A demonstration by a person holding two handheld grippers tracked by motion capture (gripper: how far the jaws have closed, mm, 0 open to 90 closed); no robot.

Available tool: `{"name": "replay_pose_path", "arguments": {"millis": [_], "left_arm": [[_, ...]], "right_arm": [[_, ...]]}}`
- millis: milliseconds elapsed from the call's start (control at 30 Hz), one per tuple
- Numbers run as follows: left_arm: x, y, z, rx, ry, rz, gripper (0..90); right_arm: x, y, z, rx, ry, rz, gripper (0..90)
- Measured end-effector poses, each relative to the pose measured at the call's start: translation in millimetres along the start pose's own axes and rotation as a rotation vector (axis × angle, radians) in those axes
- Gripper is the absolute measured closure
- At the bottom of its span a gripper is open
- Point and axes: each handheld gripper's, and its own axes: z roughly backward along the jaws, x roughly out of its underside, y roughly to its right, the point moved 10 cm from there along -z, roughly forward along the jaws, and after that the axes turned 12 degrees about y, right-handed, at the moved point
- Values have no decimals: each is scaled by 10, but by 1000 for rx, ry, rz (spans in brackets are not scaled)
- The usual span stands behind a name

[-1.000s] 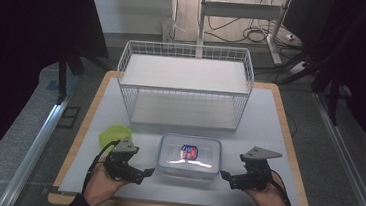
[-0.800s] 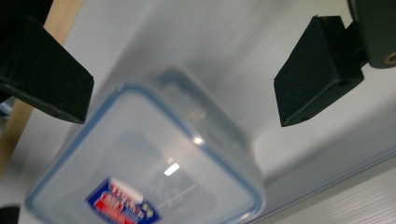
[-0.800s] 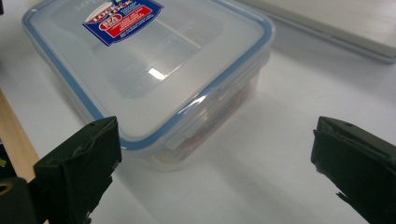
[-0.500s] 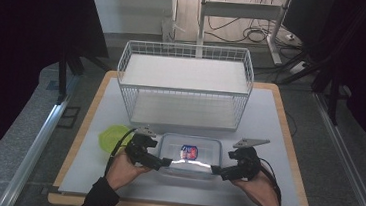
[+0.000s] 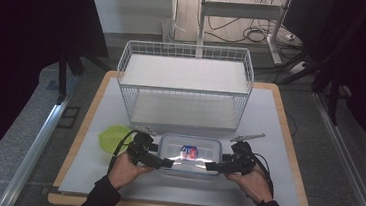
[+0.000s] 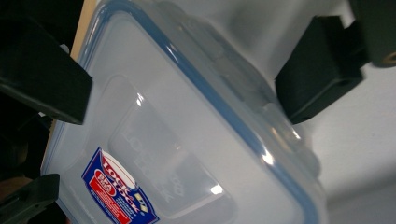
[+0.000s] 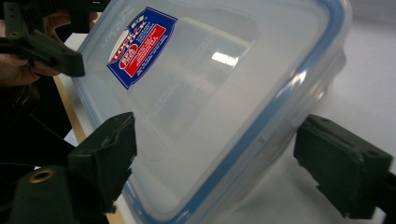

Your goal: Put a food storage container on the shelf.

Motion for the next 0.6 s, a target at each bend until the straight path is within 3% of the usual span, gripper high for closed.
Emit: {"name": "replay_pose_path", "arguments": {"millis": [233, 367, 433, 600], "left_arm": [[112, 155, 145, -48, 28, -53, 168], [213, 233, 221, -50, 41, -57, 246], [230, 250, 264, -42, 66, -45, 290], [217, 212, 349, 15, 135, 28, 432]], "right_arm": [[110, -131, 141, 17, 18, 47, 271], [178, -189, 229, 18, 34, 67, 356], [183, -199, 262, 9, 50, 57, 399], [135, -191, 308, -15, 95, 38, 468]]}}
